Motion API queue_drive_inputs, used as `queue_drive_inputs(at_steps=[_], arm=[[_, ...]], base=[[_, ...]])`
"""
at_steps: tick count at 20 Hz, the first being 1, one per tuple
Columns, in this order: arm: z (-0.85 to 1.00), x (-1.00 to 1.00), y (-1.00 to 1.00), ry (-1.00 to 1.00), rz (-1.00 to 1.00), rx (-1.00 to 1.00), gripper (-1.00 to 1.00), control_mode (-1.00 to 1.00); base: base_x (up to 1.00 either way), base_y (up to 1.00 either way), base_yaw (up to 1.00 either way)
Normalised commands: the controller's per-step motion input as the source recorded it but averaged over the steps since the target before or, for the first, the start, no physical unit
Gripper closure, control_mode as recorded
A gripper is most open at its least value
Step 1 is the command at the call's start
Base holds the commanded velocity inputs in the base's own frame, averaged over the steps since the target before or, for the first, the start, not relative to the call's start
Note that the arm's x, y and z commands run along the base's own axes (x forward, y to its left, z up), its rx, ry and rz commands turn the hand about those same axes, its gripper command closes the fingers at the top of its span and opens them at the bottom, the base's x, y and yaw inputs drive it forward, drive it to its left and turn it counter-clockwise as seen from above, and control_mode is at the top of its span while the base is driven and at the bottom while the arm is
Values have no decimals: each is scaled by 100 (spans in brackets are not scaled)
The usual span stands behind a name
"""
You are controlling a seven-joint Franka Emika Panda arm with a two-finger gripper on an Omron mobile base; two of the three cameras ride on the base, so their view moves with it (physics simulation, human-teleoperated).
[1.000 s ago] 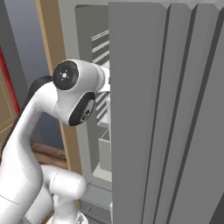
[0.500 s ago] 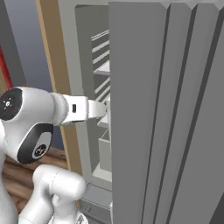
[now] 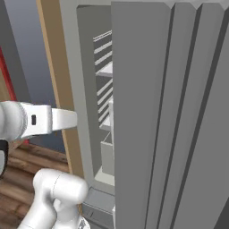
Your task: Place the mayonnaise and mayonnaise from the counter to the top shelf of the fridge. If the existing items in the fridge are on the top shelf, move them to other shelves.
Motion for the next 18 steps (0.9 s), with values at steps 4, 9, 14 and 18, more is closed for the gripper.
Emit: queue_drive_inputs(at_steps=[4,9,14,18], arm=[[0,-12,0,0,0,0,-100,-100],[0,-44,0,-3,0,1,-100,-100],[0,0,0,0,0,0,-100,100],[0,0,0,0,0,0,-100,100]], base=[[0,0,0],[0,0,0],[-99,0,0],[-100,8,-8]])
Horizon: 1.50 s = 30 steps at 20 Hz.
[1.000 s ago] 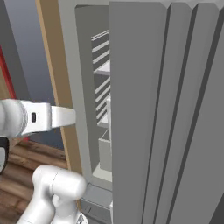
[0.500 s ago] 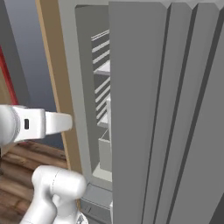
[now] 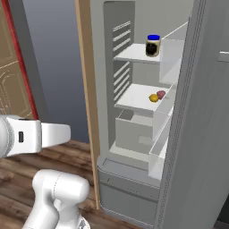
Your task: Place the mayonnaise and mayonnaise from the counter to the top shelf of the fridge. If the existing items in the fridge are on the top shelf, move them to other shelves.
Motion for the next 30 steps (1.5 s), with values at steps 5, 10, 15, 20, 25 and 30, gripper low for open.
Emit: queue_drive_inputs(at_steps=[5,10,15,20,25,30], arm=[[0,0,0,0,0,0,-100,100],[0,0,0,0,0,0,-100,100],[0,0,0,0,0,0,-100,100],[0,0,0,0,0,0,-100,100],[0,0,0,0,0,0,-100,100],[0,0,0,0,0,0,-100,100]], base=[[-100,27,-38],[-95,29,-77],[-58,13,-87],[-2,-8,-88],[43,-53,-54],[61,-68,-43]])
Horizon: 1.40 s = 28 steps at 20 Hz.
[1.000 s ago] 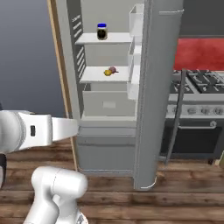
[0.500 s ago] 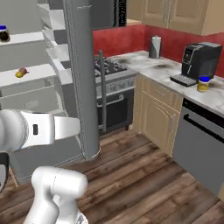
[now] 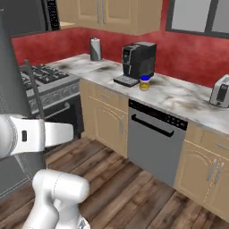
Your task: Place the mayonnaise and mayonnaise from the counter to the top shelf of the fridge. If the existing items in the fridge are on the top shelf, move them to other shelves.
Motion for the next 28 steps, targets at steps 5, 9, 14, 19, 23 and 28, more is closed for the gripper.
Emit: queue_drive_inputs(at_steps=[5,9,14,19,23,28], arm=[[0,0,0,0,0,0,-100,100],[0,0,0,0,0,0,-100,100],[0,0,0,0,0,0,-100,100],[0,0,0,0,0,0,-100,100],[0,0,0,0,0,0,-100,100],[0,0,0,0,0,0,-100,100]], base=[[85,-54,-33],[100,-13,-23],[100,7,-12],[100,51,-23],[82,68,-25],[58,24,-14]])
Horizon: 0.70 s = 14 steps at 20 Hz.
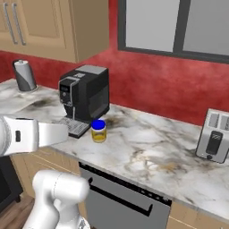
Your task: Place the mayonnaise and mayonnaise from the counter to the top shelf of the fridge. If the existing items in the fridge are on the top shelf, move them to other shelves.
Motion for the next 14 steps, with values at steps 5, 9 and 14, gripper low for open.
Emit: queue_drive_inputs(at_steps=[5,9,14], arm=[[-24,62,3,12,-8,2,-100,-100],[-73,100,6,19,-16,19,-100,-100],[-72,84,0,11,-10,37,-100,-100]], base=[[9,1,0],[0,0,0],[0,0,0]])
